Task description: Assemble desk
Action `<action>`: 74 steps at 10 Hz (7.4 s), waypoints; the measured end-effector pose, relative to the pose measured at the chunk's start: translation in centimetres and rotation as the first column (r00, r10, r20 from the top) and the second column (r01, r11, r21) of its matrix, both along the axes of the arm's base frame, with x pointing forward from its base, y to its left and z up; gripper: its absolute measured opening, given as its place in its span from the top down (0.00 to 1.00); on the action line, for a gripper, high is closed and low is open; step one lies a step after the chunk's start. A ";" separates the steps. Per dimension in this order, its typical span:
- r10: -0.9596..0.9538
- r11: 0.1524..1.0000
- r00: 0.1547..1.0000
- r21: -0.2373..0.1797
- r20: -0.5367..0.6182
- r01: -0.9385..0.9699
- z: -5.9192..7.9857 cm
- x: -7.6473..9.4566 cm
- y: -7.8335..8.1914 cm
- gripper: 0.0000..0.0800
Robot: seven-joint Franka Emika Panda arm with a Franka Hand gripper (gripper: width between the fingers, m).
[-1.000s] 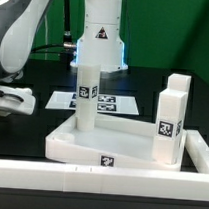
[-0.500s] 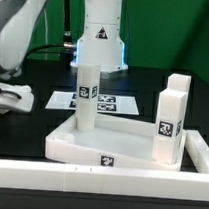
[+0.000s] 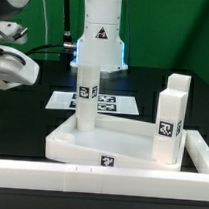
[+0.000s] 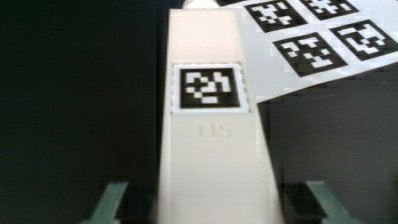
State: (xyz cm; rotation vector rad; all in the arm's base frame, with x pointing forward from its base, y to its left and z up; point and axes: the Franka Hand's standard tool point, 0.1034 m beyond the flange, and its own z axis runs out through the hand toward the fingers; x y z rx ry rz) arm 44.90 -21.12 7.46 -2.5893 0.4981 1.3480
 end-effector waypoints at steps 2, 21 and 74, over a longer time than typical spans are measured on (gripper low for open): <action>0.004 1.000 1.000 -0.010 0.017 -0.003 -0.2 0.3 -0.2 0.64; 0.220 0.929 0.560 -0.347 0.799 0.129 6.4 10.4 5.9 0.64; 0.332 0.904 0.266 -0.386 0.905 0.183 8.3 13.2 12.6 0.19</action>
Offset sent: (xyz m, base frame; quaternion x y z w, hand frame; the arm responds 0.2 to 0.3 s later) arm 0.0075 0.0102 0.0096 0.0330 -0.0407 0.0205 0.9984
